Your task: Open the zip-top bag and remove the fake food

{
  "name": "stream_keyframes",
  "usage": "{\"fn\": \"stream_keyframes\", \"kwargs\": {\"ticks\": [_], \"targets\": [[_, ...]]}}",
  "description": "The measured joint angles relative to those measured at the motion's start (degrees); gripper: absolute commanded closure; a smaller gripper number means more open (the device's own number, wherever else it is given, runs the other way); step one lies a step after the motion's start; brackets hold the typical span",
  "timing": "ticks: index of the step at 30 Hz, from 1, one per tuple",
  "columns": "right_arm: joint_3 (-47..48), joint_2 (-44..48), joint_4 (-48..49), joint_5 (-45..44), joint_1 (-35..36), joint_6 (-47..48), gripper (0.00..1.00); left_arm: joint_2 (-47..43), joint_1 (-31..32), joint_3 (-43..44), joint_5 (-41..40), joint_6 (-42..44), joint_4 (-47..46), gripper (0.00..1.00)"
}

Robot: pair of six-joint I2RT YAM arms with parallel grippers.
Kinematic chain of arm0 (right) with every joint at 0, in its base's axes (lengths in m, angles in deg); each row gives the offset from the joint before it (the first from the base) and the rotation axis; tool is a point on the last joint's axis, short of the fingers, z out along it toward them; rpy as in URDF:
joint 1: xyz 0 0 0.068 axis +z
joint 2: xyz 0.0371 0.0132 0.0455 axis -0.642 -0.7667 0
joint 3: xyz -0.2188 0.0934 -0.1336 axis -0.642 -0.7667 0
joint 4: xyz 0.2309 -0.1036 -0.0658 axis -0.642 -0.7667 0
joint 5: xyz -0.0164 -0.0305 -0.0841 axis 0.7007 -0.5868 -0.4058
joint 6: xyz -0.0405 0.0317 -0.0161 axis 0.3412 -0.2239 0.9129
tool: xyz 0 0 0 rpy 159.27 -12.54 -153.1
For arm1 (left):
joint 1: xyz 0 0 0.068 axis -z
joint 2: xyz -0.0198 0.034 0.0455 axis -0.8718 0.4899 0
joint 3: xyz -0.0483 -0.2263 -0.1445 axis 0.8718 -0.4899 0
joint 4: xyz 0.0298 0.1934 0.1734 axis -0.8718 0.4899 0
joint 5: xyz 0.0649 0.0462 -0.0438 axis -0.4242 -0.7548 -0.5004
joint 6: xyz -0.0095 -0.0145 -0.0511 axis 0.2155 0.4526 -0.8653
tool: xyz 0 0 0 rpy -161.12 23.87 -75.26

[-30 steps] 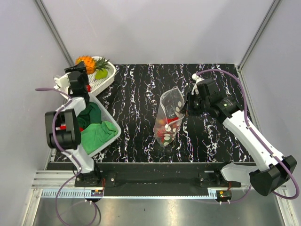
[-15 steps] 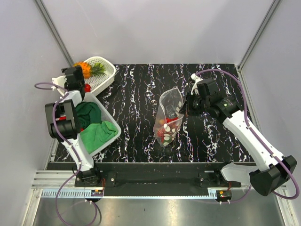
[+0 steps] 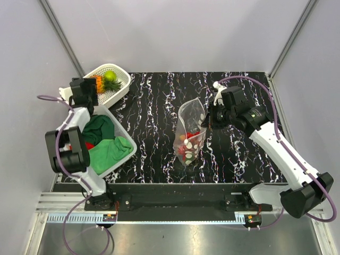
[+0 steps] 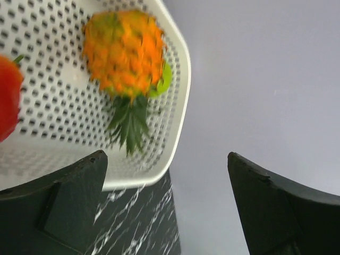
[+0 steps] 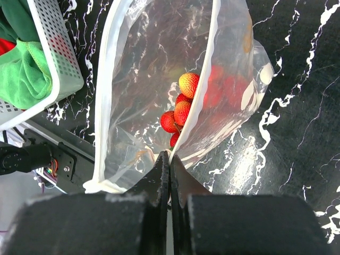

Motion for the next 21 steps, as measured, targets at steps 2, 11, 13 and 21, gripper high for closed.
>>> {"fn": "stream_keyframes", "kwargs": {"ticks": [2, 11, 13, 21], "targets": [[0.0, 0.0, 0.0, -0.02, 0.0, 0.26, 1.0, -4.61, 2.1, -4.0, 2.45, 0.46, 1.07, 0.18], [2.93, -2.19, -1.36, 1.68, 0.0, 2.6, 1.0, -18.58, 26.03, -1.97, 11.87, 12.28, 12.63, 0.44], [4.09, -3.61, -1.25, 3.1, 0.0, 2.97, 1.0, -19.8, 32.5, 3.39, 12.02, 17.79, 16.48, 0.47], [7.98, -8.76, -0.35, 9.84, 2.25, 3.15, 1.0, -19.98, 50.62, 19.21, 11.39, 33.97, 27.45, 0.61]]}}
